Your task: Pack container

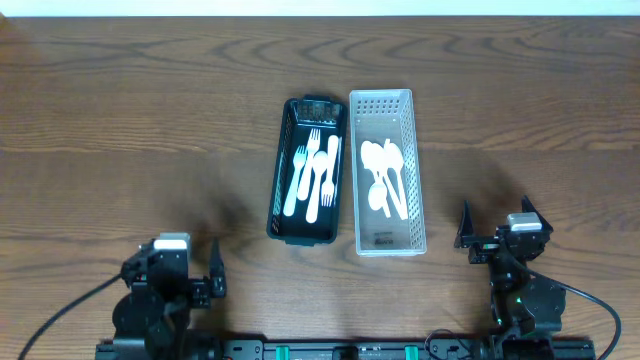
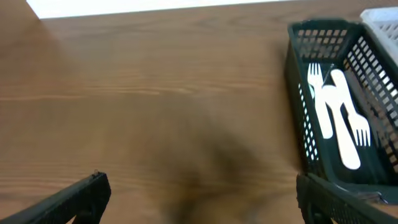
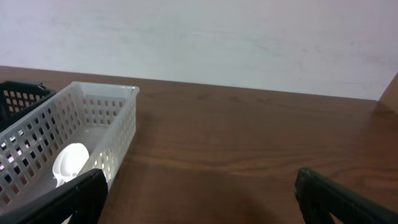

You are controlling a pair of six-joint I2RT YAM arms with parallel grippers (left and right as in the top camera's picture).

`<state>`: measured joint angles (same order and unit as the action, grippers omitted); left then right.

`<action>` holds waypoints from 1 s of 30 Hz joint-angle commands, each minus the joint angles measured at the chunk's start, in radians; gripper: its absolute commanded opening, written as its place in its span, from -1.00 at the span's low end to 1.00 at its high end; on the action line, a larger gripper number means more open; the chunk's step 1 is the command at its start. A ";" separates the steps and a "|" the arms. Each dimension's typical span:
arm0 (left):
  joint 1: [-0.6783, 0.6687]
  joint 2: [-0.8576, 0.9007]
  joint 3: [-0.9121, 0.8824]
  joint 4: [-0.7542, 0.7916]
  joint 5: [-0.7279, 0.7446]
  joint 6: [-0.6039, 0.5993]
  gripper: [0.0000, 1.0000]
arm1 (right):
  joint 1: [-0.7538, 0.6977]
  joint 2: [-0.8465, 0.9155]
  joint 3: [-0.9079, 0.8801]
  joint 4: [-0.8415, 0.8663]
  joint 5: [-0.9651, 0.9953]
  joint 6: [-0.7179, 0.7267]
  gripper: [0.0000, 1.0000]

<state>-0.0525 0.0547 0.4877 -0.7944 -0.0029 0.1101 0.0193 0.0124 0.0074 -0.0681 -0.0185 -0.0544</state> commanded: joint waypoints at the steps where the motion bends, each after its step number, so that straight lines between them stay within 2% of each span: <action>1: 0.002 -0.053 -0.060 0.069 0.014 0.021 0.96 | 0.014 -0.005 -0.002 -0.005 0.011 0.020 0.98; 5: 0.002 -0.053 -0.163 0.340 0.015 0.020 0.96 | 0.014 -0.005 -0.002 -0.005 0.011 0.020 0.98; 7: 0.002 -0.053 -0.241 0.535 0.014 0.020 0.96 | 0.014 -0.005 -0.002 -0.005 0.012 0.020 0.98; 12: 0.004 -0.053 -0.373 0.784 0.023 0.016 0.96 | 0.014 -0.005 -0.002 -0.005 0.012 0.020 0.98; 15: 0.004 -0.053 -0.416 0.802 0.085 0.017 0.96 | 0.014 -0.005 -0.002 -0.005 0.012 0.020 0.98; 20: 0.003 -0.053 -0.480 0.750 0.196 0.016 0.96 | 0.014 -0.005 -0.002 -0.005 0.011 0.020 0.98; 22: 0.003 -0.052 -0.484 0.740 0.205 -0.014 0.96 | 0.014 -0.005 -0.002 -0.005 0.011 0.020 0.99; 30: 0.003 -0.053 -0.484 0.740 0.194 -0.014 0.96 | 0.014 -0.005 -0.002 -0.005 0.012 0.020 0.98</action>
